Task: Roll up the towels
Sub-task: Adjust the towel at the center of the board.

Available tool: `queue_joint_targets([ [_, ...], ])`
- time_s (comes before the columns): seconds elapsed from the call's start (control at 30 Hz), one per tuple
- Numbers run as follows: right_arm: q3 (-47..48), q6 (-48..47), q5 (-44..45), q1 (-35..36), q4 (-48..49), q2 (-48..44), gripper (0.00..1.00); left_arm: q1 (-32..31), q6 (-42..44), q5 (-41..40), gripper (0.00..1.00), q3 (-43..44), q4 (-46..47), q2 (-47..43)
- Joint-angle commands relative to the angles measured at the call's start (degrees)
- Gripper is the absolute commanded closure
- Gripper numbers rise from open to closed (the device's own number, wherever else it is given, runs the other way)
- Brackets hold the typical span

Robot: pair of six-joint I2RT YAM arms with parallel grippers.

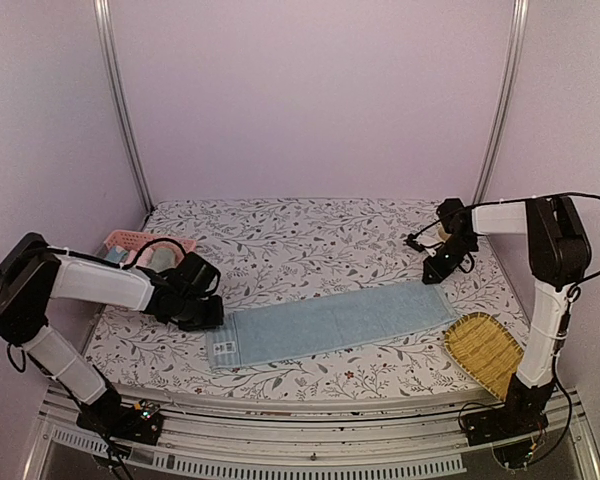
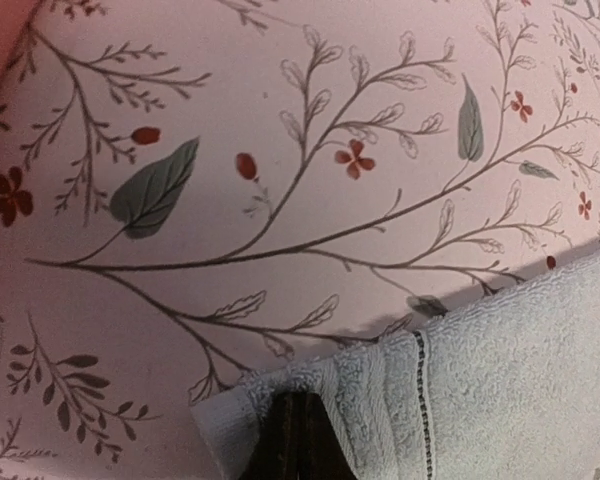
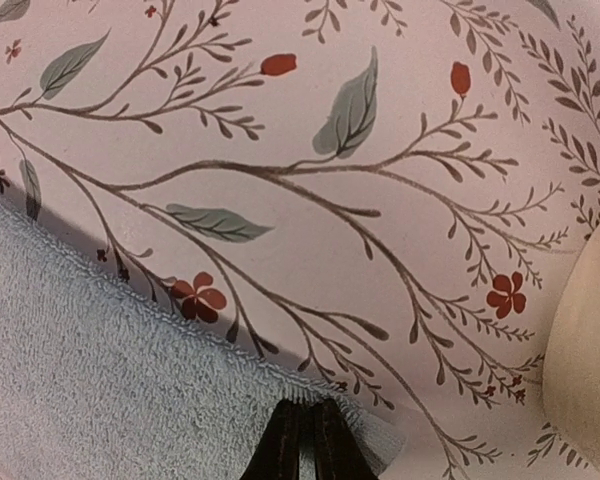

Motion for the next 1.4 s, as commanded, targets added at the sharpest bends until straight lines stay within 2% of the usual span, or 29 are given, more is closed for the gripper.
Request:
queue_joint_targets([
  [0.0, 3.58, 0.86, 4.0, 3.25, 0.47, 5.6, 0.9, -0.2, -4.79, -4.82, 1.0, -6.13, -12.34, -3.39],
  [0.37, 17.85, 1.94, 3.16, 6.92, -3.94, 14.34, 0.88, 0.06, -7.52, -7.79, 1.0, -10.05, -16.73, -13.01],
  [0.53, 20.75, 2.44, 1.0, 7.78, -5.18, 13.28, 0.85, 0.06, -4.97, -7.79, 1.0, -8.63, -16.91, -14.57],
  [0.7, 18.43, 3.31, -1.37, 7.77, -5.56, 6.48, 0.77, -0.06, 0.42, -7.59, 1.0, -4.76, -17.27, -17.44],
  [0.87, 14.81, 4.12, -3.03, 7.22, -4.99, -0.25, 0.73, 0.06, 8.9, -3.81, 1.0, -1.64, -13.13, -23.27],
  [1.1, 9.52, 4.44, -3.6, 5.36, -4.95, -2.56, 0.71, 0.15, 21.17, -2.61, 1.0, 4.75, -10.49, -25.1],
  [1.2, 6.51, 4.93, -4.31, 4.46, -3.79, -2.89, 0.71, 0.14, 22.88, -1.37, 1.0, 5.43, -7.43, -23.94],
  [1.23, 5.51, 5.04, -4.1, 4.38, -3.36, -2.94, 0.71, 0.15, 22.91, 0.33, 0.99, 4.68, -5.28, -23.64],
  [1.3, 4.18, 5.26, -3.37, 4.37, -2.83, -3.03, 0.71, 0.06, 21.63, 2.63, 0.9, 3.03, -1.55, -22.91],
  [1.37, 3.56, 5.36, -2.48, 4.37, -2.64, -3.06, 0.71, 0.06, 19.55, 3.56, 0.74, 1.73, 0.75, -22.32],
])
